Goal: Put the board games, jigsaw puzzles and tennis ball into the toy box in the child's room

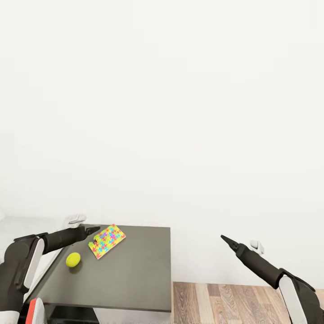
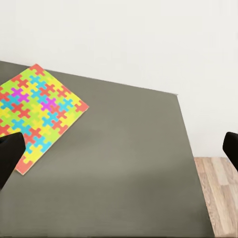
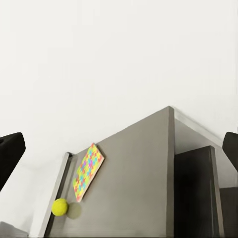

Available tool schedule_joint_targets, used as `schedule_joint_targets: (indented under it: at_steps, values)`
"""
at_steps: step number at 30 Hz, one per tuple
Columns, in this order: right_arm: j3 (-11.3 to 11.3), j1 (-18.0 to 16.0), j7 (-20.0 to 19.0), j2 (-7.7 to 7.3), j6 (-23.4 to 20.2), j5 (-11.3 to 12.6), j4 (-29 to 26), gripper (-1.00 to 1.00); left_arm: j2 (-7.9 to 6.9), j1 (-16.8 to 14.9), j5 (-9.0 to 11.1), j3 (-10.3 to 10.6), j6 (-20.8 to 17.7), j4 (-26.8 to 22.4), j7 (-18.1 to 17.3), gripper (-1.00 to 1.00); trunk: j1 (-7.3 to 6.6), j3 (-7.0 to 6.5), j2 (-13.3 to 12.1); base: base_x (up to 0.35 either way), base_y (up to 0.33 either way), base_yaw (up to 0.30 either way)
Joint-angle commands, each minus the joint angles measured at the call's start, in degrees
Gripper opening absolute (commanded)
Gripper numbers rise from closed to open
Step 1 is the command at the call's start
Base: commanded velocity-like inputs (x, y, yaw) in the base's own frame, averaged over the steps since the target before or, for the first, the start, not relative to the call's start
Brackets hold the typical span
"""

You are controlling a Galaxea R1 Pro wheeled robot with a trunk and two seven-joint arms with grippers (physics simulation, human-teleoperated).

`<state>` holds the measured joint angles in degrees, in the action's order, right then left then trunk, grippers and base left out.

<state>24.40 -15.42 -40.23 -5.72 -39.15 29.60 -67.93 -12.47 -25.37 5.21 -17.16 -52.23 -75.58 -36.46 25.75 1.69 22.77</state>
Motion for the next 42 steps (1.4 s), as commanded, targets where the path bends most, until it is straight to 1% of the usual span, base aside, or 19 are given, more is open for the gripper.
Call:
schedule_joint_targets:
  at_steps: [1, 5, 8, 10, 15, 19, 22, 25, 27, 31, 42]
  values:
    - [0.00, -0.17, -0.06, 0.01, -0.39, -0.11, 0.04, 1.00, -0.01, -0.13, 0.54, 0.04, 0.12, 1.09, 0.50, 1.00, 0.04, 0.23, 0.14, 0.000, 0.000, 0.000]
    - [-0.09, -0.33, -0.01, -0.01, -0.39, -0.54, 0.47, 1.00, -0.01, -0.28, 0.51, 0.14, 2.07, 3.79, 1.71, 1.00, 0.04, 0.61, 0.14, 0.000, 0.000, 0.000]
    - [-0.14, -0.42, 0.56, -0.06, -0.40, -0.76, 0.80, 1.00, -0.01, -0.35, 0.54, 0.18, 3.69, 5.71, 3.63, 1.00, 0.04, 0.89, 0.14, 0.000, 0.000, 0.000]
    - [-0.17, -0.45, 1.09, -0.07, -0.40, -0.78, 0.86, 1.00, 0.02, -0.36, 0.56, 0.18, 4.06, 6.09, 4.46, 1.00, 0.04, 1.08, 0.14, 0.000, 0.000, 0.000]
    - [-0.22, -0.48, 3.89, -0.04, -0.46, -0.72, 0.94, 1.00, 0.13, -0.38, 0.58, 0.19, 5.38, 6.87, 7.36, 1.00, 0.04, 1.55, 0.14, 0.000, 0.000, 0.000]
    - [-0.24, -0.49, 4.73, -0.01, -0.48, -0.70, 0.95, 1.00, 0.26, -0.38, 0.59, 0.39, 6.69, 7.29, 9.27, 1.00, 0.04, 1.92, 0.14, 0.000, 0.000, 0.000]
    - [-0.62, -0.49, 5.08, -0.05, -0.48, -0.69, 0.95, 1.00, 0.68, -0.40, 0.59, 1.31, 8.04, 8.14, 12.00, 1.00, 0.04, 2.20, 0.14, 0.000, 0.000, 0.000]
    - [-0.83, -0.49, 5.21, -0.08, -0.48, -0.75, 0.96, 1.00, 1.27, -0.39, 0.69, 2.70, 10.90, 9.25, 15.50, 1.00, 0.04, 2.48, 0.14, 0.000, 0.000, 0.000]
    - [-0.88, -0.49, 5.25, -0.08, -0.48, -0.76, 0.96, 1.00, 1.79, -0.40, 0.73, 3.26, 12.29, 9.53, 16.77, 1.00, 0.04, 2.67, 0.14, 0.000, 0.000, 0.000]
    - [-0.92, -0.60, 5.25, -0.08, -0.48, -0.77, 0.96, 1.00, 2.56, -0.40, 0.74, 3.77, 13.78, 9.70, 17.86, 1.00, 0.04, 3.05, 0.14, 0.000, 0.000, 0.000]
    - [-1.59, -2.02, 5.15, -0.05, -0.85, -0.77, 2.85, 1.00, 2.85, -0.38, 0.89, 4.05, 14.32, 9.58, 17.66, 1.00, 0.04, 4.08, 0.14, 0.004, 0.001, 0.000]
